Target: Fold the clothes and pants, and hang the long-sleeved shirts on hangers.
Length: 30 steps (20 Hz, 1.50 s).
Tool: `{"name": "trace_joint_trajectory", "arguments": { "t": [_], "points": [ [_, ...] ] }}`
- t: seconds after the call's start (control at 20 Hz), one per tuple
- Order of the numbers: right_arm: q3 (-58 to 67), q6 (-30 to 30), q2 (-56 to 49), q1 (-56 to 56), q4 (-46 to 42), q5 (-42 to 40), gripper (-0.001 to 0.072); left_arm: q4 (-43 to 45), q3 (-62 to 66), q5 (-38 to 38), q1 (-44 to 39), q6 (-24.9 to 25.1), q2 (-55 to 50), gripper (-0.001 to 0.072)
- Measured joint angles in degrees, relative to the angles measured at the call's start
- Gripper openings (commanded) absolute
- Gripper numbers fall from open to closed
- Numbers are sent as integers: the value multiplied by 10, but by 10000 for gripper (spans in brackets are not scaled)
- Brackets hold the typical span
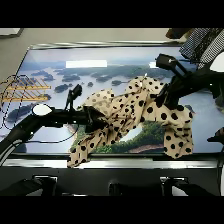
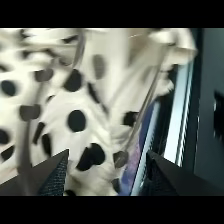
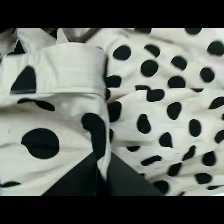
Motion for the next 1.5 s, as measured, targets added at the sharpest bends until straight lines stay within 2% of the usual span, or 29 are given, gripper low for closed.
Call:
{"name": "trace_joint_trajectory", "arguments": {
  "t": [0.25, 0.45, 0.55, 0.7, 0.9, 1.05, 1.25, 1.5],
  "points": [
    [0, 23, 24, 0, -17, -3, 15, 14, 0, 0, 106, -196, 1, 553],
    [0, 48, 31, 0, -19, -7, 15, 29, -26, -26, 125, -286, 1, 553],
    [0, 62, 32, 0, -20, -8, 15, 33, -53, -22, 86, -305, 1, 553],
    [0, 83, 33, 0, -21, -13, 15, 35, -89, 35, -16, -318, 1, 554],
    [0, 111, 33, 0, -21, -15, 15, 34, -107, 173, -174, -331, 1, 553],
    [0, 126, 33, 0, -20, -16, 15, 33, -111, 284, -255, -344, 1, 554],
    [0, 135, 33, 0, -18, -15, 15, 33, -113, 388, -296, -367, 0, 553],
    [0, 141, 33, 0, -14, -14, 16, 33, -113, 476, -308, -376, -1, 550]
  ]
}}
